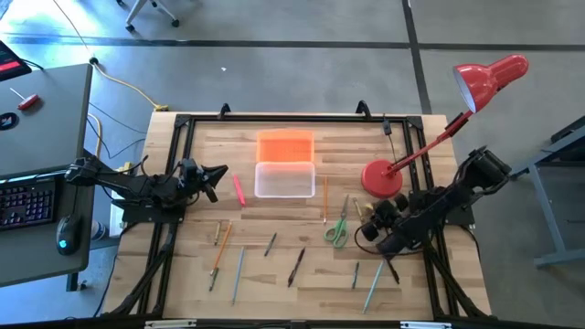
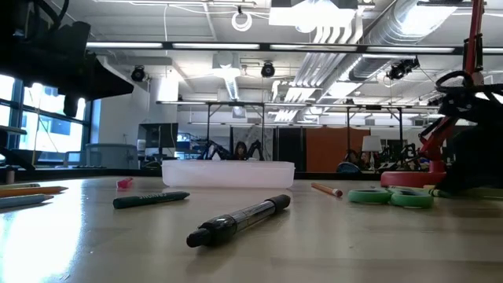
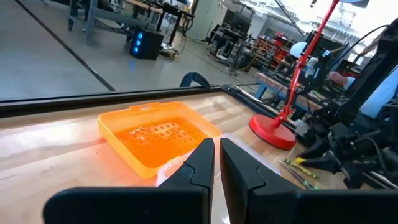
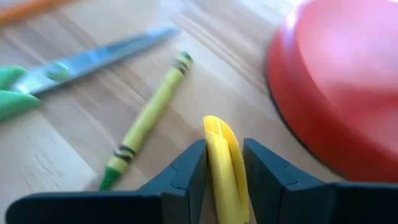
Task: Pick & place school supplies into a supply box
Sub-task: Put the yellow pen into the orange supply box
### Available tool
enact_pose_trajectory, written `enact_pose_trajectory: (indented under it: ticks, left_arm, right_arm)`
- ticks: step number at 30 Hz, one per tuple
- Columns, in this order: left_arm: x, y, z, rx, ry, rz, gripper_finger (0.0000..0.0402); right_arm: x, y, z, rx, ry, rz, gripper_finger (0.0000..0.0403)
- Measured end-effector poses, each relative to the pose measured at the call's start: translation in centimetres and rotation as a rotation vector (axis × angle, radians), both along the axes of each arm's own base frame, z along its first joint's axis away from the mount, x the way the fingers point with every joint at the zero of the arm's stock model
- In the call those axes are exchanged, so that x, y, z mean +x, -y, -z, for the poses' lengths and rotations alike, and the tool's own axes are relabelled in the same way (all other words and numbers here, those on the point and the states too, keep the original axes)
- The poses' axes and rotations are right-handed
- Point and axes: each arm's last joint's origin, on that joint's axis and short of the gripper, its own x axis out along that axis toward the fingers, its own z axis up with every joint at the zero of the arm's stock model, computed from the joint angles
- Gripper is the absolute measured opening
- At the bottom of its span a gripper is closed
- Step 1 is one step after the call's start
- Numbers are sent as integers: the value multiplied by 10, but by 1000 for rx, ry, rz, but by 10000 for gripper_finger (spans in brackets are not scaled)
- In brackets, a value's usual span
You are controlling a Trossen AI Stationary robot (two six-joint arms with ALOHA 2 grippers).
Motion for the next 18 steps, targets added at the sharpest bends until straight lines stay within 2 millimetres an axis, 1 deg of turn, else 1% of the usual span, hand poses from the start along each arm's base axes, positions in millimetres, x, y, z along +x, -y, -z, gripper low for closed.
enact_pose_trajectory:
  ticks: [5,8,10,13,18]
  left_arm:
    - [0,0,0,-4,4,0,58]
    - [0,0,0,-18,13,-6,58]
    - [0,0,0,-19,14,-9,58]
    - [0,0,0,-20,15,-10,58]
    - [0,0,0,-20,15,-12,58]
  right_arm:
    - [-20,11,18,-38,185,-95,89]
    - [-30,16,23,-33,268,-147,85]
    - [-34,18,24,-42,276,-188,77]
    - [-37,20,25,-82,234,-242,60]
    - [-37,21,25,-113,202,-274,39]
